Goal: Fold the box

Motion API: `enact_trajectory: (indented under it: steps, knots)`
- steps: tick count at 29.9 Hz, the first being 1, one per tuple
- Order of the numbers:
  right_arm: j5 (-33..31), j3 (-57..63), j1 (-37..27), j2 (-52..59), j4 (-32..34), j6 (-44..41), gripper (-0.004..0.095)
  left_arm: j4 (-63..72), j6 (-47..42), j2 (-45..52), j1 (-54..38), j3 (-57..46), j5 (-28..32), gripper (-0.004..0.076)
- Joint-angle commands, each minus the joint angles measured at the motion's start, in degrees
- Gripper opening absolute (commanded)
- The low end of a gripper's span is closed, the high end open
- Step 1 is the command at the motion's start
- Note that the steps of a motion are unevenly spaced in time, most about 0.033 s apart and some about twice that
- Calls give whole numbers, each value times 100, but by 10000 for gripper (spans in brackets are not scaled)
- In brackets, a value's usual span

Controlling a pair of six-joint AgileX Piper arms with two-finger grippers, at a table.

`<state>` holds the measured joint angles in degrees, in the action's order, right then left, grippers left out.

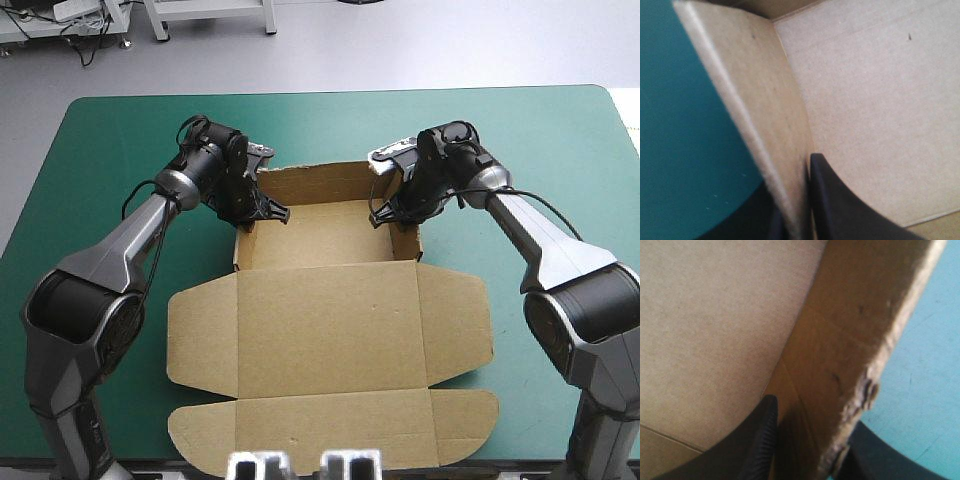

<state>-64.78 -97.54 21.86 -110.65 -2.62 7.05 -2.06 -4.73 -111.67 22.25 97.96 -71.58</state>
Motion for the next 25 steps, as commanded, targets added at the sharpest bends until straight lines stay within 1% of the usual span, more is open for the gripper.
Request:
enact_trajectory:
  steps: [1, 2, 3, 6, 8, 11, 14, 18, 23, 25]
  knots:
    - [22, -81, -32, 234, 320, 112, 391, 101, 140, 77, 46, 42, -250, 220]
    - [22, -81, -32, 234, 320, 112, 403, 101, 140, 77, 46, 42, -250, 261]
    - [22, -108, -32, 234, 320, 120, 411, 101, 140, 77, 46, 42, -250, 328]
    - [-21, -265, -32, 234, 262, 120, 419, 114, 102, 77, 46, 42, -250, 469]
    - [-66, -416, -32, 234, 229, 120, 419, 114, 44, 77, 36, 42, -250, 503]
    - [-177, -700, -32, 234, 262, 120, 420, 114, -72, 77, 36, 91, -250, 503]
    - [-323, -986, -32, 234, 262, 6, 463, 206, -447, 77, 36, 275, -250, 503]
    - [-415, -1278, -32, 234, 262, -228, 502, 421, -563, 77, 36, 704, -250, 503]
    - [-716, -1597, -32, 234, 317, -338, 510, 742, -553, 115, 36, 1256, -258, 503]
    - [-717, -1687, -32, 278, 333, -338, 509, 865, -537, 205, 36, 1475, -258, 503]
